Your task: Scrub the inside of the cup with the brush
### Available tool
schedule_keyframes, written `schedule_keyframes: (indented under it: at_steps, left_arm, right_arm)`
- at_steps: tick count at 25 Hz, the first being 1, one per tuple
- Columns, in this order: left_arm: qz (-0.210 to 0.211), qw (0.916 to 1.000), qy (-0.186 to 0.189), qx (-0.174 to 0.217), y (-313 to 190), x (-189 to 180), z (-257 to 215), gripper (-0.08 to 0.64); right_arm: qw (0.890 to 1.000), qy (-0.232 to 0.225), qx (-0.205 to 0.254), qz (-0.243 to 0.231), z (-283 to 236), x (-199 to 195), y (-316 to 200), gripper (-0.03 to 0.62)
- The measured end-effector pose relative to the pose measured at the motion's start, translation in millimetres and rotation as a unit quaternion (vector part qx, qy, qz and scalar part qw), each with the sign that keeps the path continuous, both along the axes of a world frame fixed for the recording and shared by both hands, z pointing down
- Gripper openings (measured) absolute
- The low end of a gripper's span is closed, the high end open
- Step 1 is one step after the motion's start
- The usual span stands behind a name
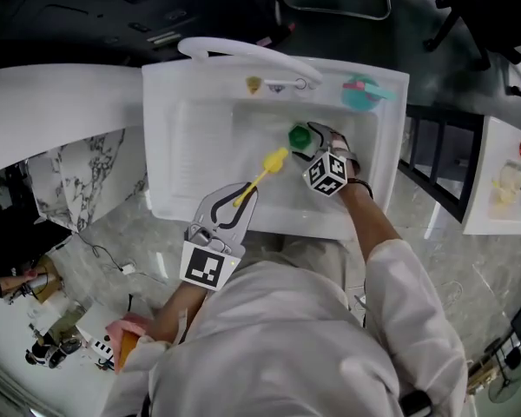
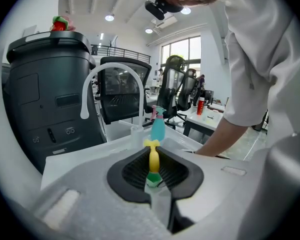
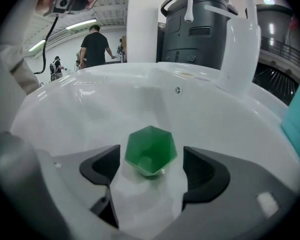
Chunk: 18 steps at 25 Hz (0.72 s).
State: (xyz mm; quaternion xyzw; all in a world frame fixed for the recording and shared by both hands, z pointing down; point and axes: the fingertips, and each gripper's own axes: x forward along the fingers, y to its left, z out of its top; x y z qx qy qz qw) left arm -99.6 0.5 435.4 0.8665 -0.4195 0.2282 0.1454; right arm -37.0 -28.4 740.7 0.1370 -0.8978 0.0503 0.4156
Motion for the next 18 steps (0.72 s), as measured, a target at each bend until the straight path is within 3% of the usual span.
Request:
schedule_keyframes:
  at_steps: [14, 18]
  left_arm:
    - [0.000, 0.9998, -0.007, -0.016, -5.3, 1.7, 14.2, 0.040]
    - [0.001, 0.9997, -0.006, -0.022, -8.4, 6.9, 20.1, 0.040]
  right_arm:
    - [0.999, -0.001, 0.001, -0.035, 20.2, -8.8, 0.6, 0.390]
    - [0.999, -0.015, 0.013, -0.040, 19.4, -10.6, -2.7, 0.344]
